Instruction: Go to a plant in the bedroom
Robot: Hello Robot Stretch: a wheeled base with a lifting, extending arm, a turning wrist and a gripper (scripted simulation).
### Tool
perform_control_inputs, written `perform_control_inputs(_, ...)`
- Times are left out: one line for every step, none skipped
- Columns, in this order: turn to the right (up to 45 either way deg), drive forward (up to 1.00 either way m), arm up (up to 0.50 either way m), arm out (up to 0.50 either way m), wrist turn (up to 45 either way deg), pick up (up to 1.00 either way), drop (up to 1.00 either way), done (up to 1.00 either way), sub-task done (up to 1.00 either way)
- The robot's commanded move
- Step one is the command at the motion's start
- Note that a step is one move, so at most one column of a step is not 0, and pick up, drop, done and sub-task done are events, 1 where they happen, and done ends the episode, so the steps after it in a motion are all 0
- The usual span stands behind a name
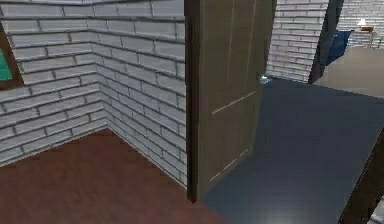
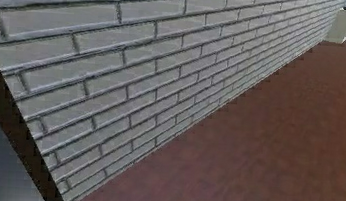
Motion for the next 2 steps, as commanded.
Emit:
perform_control_inputs(0.0, 0.35, 0.0, 0.0, 0.0, 0.0, 0.0, 0.0, 0.0)
perform_control_inputs(30.0, 0.0, 0.0, 0.0, 0.0, 0.0, 0.0, 0.0, 0.0)
